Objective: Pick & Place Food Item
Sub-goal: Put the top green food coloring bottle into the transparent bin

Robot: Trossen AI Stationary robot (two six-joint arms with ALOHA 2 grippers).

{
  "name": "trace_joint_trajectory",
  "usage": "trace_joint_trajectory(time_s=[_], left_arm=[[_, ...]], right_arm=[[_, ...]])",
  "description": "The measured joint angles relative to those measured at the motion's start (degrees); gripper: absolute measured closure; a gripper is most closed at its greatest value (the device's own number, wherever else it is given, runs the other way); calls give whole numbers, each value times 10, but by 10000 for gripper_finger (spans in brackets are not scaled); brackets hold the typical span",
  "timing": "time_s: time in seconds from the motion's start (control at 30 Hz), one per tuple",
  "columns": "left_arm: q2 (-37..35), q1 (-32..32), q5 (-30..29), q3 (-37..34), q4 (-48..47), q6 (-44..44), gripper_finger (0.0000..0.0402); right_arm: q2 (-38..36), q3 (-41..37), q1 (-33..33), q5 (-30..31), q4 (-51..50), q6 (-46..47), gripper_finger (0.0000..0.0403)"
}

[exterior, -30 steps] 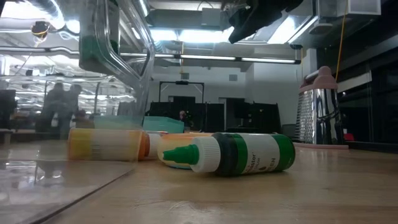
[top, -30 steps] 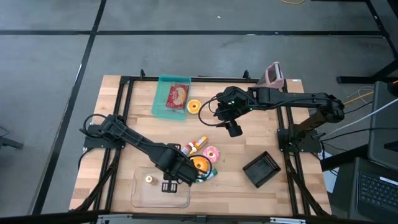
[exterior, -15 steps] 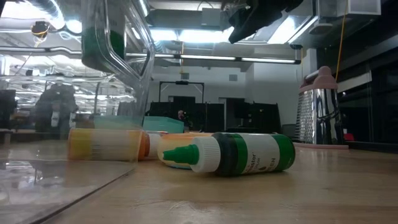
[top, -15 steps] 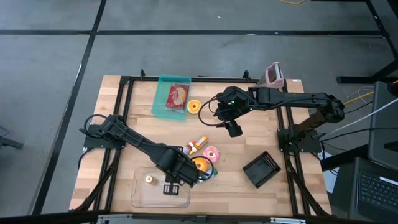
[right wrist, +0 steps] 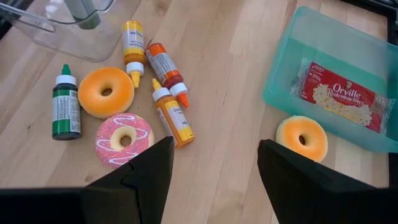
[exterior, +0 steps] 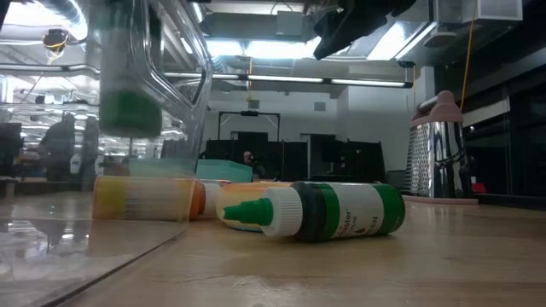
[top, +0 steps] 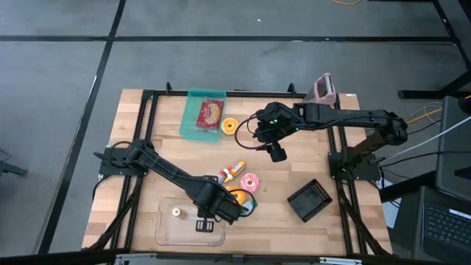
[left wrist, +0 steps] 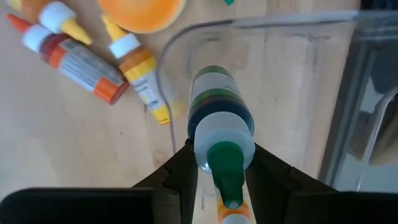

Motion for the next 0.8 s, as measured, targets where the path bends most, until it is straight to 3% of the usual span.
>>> trace_joint_trajectory(time_s=[0.8], left_arm=[[64, 1, 4, 0, 47, 32, 297]], right_arm=[[0, 0, 0, -19, 0, 0, 172]])
